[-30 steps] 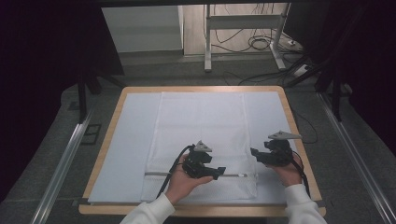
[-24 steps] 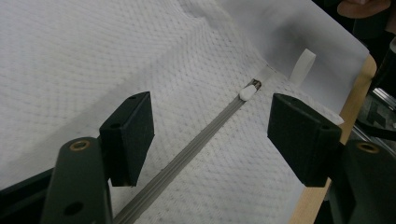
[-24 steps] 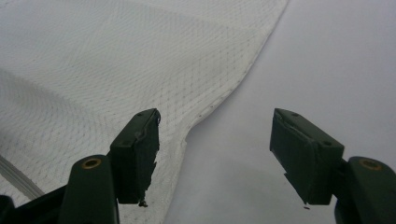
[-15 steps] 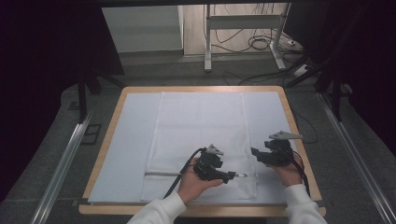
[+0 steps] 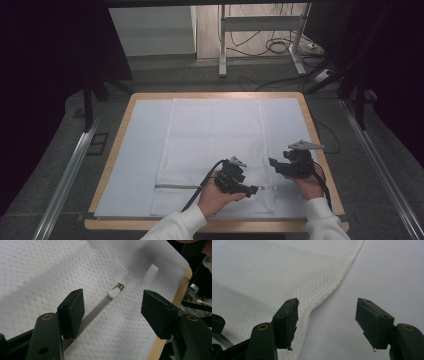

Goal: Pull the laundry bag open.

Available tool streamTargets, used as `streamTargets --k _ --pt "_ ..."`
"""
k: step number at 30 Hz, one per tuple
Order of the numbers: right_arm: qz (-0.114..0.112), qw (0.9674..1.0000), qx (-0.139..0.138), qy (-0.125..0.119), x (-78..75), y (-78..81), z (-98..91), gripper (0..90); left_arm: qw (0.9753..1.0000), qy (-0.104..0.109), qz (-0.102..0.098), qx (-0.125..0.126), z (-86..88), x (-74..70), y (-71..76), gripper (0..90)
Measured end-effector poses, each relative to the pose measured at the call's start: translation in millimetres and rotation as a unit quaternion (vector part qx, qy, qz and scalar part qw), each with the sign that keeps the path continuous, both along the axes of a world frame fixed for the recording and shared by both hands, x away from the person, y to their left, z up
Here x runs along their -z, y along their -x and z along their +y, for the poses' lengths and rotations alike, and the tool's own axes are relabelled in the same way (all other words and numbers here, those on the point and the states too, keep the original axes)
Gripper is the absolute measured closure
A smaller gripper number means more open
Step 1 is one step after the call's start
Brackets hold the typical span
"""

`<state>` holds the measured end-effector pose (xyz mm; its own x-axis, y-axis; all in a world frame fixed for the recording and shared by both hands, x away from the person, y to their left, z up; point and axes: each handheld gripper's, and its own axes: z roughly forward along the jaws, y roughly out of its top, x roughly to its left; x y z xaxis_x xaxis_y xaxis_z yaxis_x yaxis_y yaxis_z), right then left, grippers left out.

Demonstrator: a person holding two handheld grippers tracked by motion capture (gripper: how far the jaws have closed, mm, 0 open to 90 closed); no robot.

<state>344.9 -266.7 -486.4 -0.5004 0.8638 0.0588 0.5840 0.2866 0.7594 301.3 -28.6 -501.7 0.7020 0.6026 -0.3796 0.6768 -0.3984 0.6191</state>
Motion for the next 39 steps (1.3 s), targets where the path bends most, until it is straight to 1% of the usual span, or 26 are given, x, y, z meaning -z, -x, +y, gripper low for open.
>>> streamTargets --k 3,8,11,14,18,22,34,37,39 --pt "0.000 1.0000 0.000 0.000 0.3 -0.1 -0.6 34.1 1.0000 0.000 0.003 0.002 -2.6 0.0 -0.8 36.2" --pt "0.001 1.0000 0.001 -0.002 0.2 0.0 -0.4 34.0 0.9999 -0.004 0.012 0.012 -9.3 2.8 -0.1 37.7" --pt "0.000 1.0000 0.002 -0.001 0.1 -0.2 -1.0 34.1 0.9998 -0.004 0.016 0.014 -12.8 4.9 -0.1 38.2" --pt "-0.001 1.0000 0.002 -0.001 -0.2 -0.2 -1.5 34.1 0.9996 -0.001 0.025 0.016 -15.5 6.9 -0.9 39.0" --pt "-0.001 1.0000 0.002 -0.002 -0.3 -0.1 -1.5 34.0 0.9994 -0.003 0.030 0.018 -19.0 9.7 -1.9 39.8" --pt "-0.001 1.0000 0.002 -0.002 -0.3 -0.2 -1.9 34.1 0.9993 -0.004 0.033 0.019 -20.3 11.1 -2.5 40.4" --pt "-0.001 1.0000 0.004 0.000 0.1 -0.4 -2.8 34.0 0.9989 0.004 0.042 0.021 -28.3 14.5 -2.8 40.5" --pt "-0.001 1.0000 0.004 0.001 0.4 -0.5 -2.8 34.0 0.9988 0.001 0.044 0.023 -29.2 16.2 -3.5 40.4" --pt "-0.001 1.0000 0.004 0.001 0.3 -0.4 -2.8 34.0 0.9986 0.005 0.047 0.023 -30.3 16.8 -3.6 40.6"
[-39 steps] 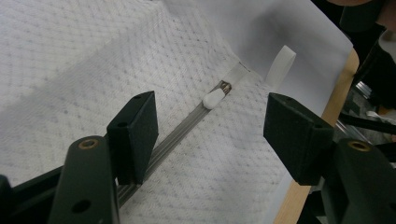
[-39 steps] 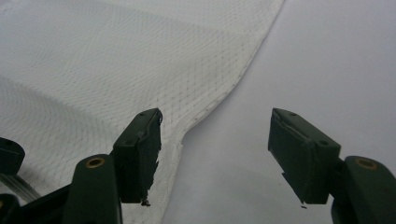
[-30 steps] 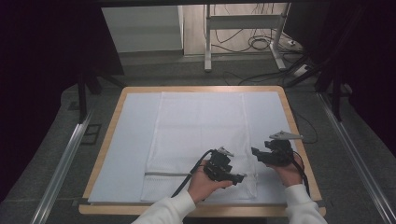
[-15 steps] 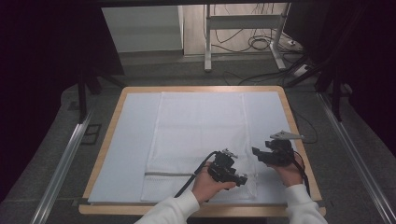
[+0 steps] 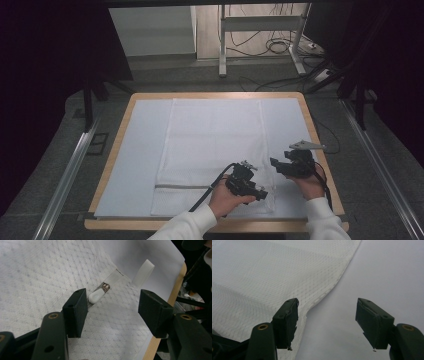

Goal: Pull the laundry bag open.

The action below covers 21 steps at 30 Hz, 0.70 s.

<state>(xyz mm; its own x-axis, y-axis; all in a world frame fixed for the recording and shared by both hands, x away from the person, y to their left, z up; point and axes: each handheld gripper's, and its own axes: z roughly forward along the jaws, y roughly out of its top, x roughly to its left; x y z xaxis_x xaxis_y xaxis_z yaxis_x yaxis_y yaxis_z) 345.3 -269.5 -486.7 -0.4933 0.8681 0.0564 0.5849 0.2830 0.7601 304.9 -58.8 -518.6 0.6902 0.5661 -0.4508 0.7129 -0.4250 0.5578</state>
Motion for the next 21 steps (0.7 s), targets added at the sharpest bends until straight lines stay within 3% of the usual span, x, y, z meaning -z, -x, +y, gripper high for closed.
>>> streamTargets --k 21 --pt "0.000 1.0000 0.003 -0.001 -0.2 -0.2 -0.2 34.0 0.9998 0.013 0.014 -0.007 -1.1 0.8 -3.6 42.0"
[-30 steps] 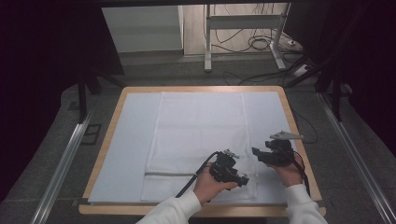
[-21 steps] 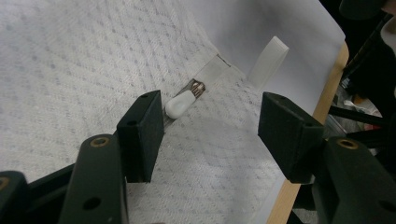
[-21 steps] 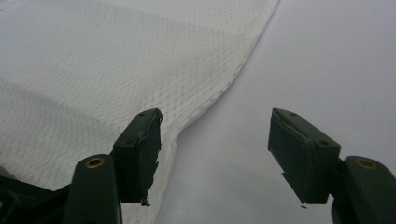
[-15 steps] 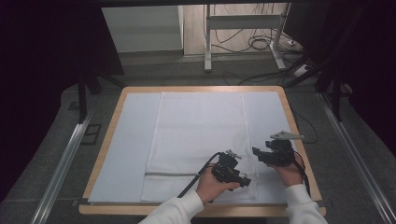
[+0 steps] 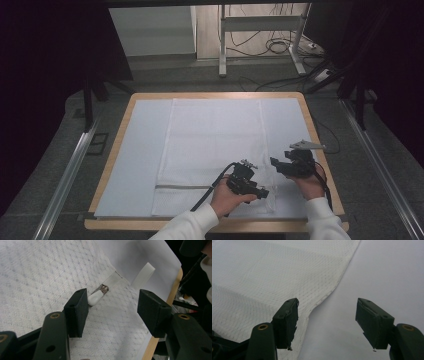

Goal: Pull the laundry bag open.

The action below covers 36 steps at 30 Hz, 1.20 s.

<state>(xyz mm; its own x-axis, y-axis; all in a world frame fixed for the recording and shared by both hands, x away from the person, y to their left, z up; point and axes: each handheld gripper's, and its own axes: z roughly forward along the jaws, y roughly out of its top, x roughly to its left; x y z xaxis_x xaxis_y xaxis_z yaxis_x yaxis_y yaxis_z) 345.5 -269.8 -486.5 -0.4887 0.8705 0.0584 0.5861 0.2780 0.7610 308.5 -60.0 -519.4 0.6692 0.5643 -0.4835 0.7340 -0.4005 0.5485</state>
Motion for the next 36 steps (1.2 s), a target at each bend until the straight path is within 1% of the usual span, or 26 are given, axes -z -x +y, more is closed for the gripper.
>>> streamTargets --k 12,18,24,27,32,36 --pt "-0.001 1.0000 0.000 -0.001 -0.2 -0.2 -0.2 34.0 0.9998 0.018 0.001 -0.005 2.1 -2.7 -0.9 41.8" --pt "-0.001 1.0000 0.000 0.000 -0.3 -0.2 -0.4 34.0 0.9996 0.029 0.006 -0.006 2.7 -2.4 -2.2 41.6" --pt "-0.001 1.0000 0.001 0.000 0.0 -0.4 -0.1 33.9 0.9994 0.034 0.003 -0.006 3.0 -3.2 -1.5 41.7" --pt "-0.001 1.0000 0.001 0.000 0.0 -0.5 -0.2 34.0 0.9994 0.033 0.001 -0.004 2.7 -3.5 -1.0 41.8" --pt "-0.001 1.0000 0.001 0.001 0.1 -0.4 0.0 33.9 0.9996 0.029 -0.004 -0.005 2.0 -2.4 -0.7 44.5" --pt "-0.001 1.0000 0.001 0.001 0.1 -0.6 -0.3 33.9 0.9994 0.034 -0.007 -0.005 2.6 -3.3 -0.3 47.0"
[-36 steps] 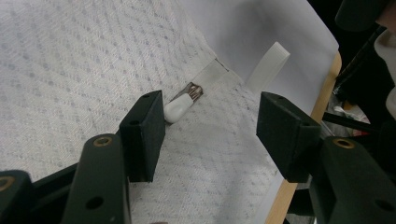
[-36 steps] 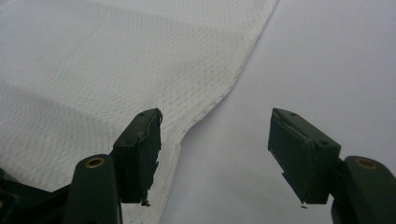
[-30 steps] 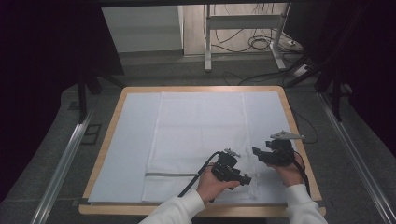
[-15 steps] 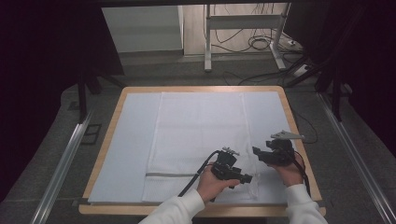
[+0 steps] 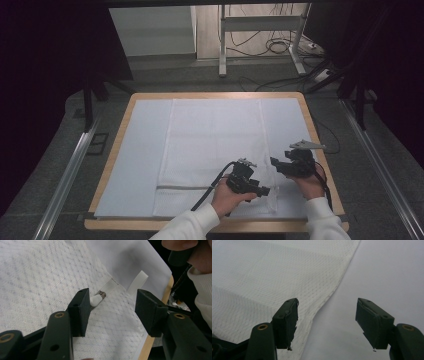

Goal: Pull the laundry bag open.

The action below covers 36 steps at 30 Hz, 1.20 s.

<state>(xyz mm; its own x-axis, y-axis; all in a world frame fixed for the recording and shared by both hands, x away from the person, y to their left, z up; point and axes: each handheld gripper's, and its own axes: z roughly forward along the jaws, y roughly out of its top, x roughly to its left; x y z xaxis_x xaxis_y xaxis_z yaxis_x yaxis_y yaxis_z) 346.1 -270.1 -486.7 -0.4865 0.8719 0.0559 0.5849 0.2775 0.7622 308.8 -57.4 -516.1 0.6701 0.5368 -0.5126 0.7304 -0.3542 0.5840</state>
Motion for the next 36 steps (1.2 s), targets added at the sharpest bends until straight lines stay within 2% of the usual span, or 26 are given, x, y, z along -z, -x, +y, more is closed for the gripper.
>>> streamTargets --k 9,13,22,28,36 --pt "-0.001 1.0000 0.000 0.001 0.1 -0.1 0.0 33.8 0.9999 -0.008 -0.003 0.005 -1.4 2.0 1.0 50.9" --pt "0.001 1.0000 0.000 0.000 0.2 -0.1 0.0 33.8 1.0000 -0.003 -0.001 0.006 -2.1 3.0 1.0 51.9" --pt "0.030 0.9995 0.003 -0.003 3.2 -0.9 -3.0 34.0 1.0000 -0.002 -0.001 0.004 -1.9 2.8 0.6 52.0" --pt "0.050 0.9987 -0.007 0.000 6.1 -0.1 0.2 34.3 1.0000 -0.001 -0.002 0.003 -1.7 2.2 0.8 52.5" --pt "0.053 0.9986 -0.004 -0.001 6.3 -0.6 -1.6 34.2 1.0000 -0.006 -0.005 -0.002 -1.8 4.4 -0.7 53.5"
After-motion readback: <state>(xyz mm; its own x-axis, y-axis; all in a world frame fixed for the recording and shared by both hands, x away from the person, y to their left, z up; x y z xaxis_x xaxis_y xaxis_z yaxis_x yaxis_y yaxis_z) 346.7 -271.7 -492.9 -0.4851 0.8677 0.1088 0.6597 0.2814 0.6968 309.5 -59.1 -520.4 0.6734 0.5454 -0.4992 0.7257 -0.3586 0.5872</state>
